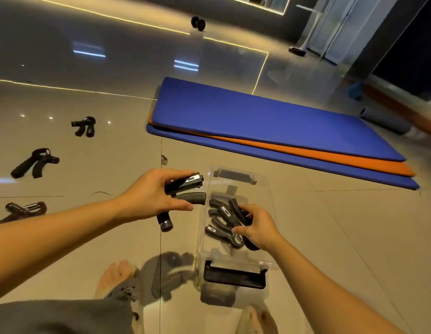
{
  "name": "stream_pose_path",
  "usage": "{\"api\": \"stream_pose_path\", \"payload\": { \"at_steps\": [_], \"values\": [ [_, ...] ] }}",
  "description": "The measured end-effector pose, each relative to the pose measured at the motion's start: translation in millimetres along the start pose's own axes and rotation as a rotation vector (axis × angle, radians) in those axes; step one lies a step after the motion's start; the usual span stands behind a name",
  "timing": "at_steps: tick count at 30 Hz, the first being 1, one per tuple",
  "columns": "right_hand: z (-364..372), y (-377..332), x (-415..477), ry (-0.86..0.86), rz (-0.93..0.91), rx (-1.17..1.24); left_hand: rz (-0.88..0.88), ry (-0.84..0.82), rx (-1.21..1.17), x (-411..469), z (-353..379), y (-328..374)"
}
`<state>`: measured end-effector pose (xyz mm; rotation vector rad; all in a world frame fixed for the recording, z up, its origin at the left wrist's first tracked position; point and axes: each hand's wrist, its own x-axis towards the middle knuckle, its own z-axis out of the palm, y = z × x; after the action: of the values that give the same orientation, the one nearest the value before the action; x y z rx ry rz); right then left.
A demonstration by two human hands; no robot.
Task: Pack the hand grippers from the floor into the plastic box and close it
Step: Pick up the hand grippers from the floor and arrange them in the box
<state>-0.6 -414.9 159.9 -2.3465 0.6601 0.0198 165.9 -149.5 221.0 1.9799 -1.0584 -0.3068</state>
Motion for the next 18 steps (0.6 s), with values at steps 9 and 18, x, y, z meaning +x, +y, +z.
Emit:
{"api": "stream_pose_path", "payload": {
  "at_steps": [9, 18],
  "values": [
    [43.6, 58.2, 34.6, -0.16, 0.023, -0.055, -0.056, -0.089, -0.132, 39.3, 70.2, -53.6],
    [73.5, 76.8, 67.8, -0.408, 0.005, -0.166, -0.04, -0.1, -0.178, 75.6, 107.5, -80.2]
  ]
}}
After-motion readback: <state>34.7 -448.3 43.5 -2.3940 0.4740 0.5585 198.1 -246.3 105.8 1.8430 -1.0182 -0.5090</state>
